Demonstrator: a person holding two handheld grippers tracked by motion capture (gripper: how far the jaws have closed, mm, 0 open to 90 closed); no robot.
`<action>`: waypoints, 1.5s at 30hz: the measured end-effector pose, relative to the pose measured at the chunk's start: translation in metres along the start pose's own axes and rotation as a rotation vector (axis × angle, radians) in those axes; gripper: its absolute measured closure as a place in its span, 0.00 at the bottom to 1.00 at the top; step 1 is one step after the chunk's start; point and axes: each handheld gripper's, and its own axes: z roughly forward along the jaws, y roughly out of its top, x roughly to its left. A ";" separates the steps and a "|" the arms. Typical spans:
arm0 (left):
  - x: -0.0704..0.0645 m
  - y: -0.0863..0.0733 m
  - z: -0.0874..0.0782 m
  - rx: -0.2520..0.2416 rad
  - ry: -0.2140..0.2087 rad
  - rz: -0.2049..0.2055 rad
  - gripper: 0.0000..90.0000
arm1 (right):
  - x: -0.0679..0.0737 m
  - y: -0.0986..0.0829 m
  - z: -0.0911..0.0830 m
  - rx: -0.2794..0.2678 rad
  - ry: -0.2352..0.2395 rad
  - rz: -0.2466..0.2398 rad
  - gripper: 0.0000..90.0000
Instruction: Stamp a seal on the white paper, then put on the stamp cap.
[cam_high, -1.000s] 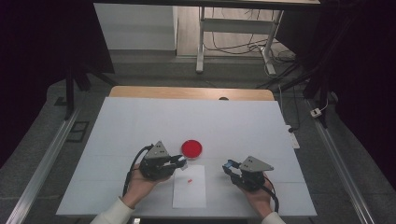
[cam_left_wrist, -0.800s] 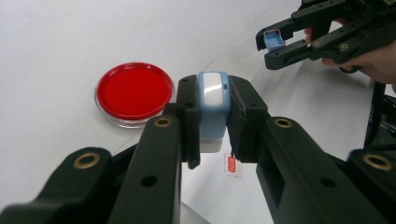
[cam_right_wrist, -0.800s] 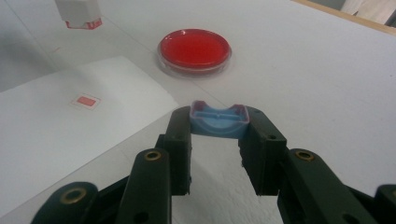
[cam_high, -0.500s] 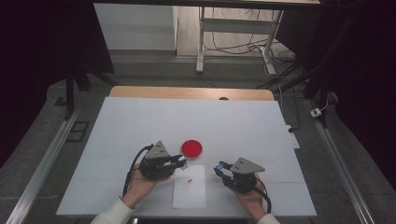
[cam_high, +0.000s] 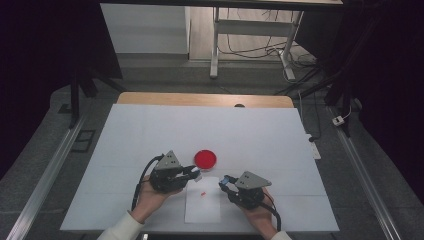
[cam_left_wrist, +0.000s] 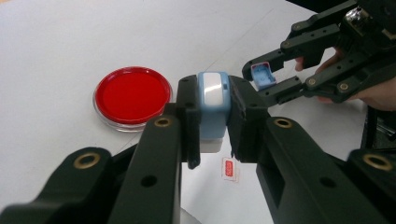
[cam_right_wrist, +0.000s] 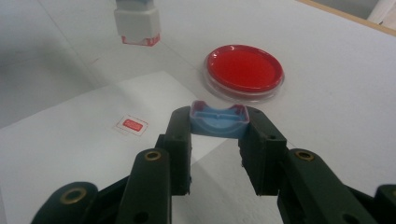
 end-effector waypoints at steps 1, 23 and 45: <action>0.000 0.000 0.000 -0.001 -0.001 0.000 0.83 | 0.001 0.000 0.000 0.005 -0.012 -0.002 0.72; -0.003 0.003 0.001 -0.018 -0.014 -0.005 0.83 | 0.016 0.006 0.010 -0.007 0.026 -0.024 0.72; -0.008 0.006 -0.002 -0.043 -0.010 -0.005 0.83 | 0.030 0.014 0.023 -0.019 0.015 -0.038 0.72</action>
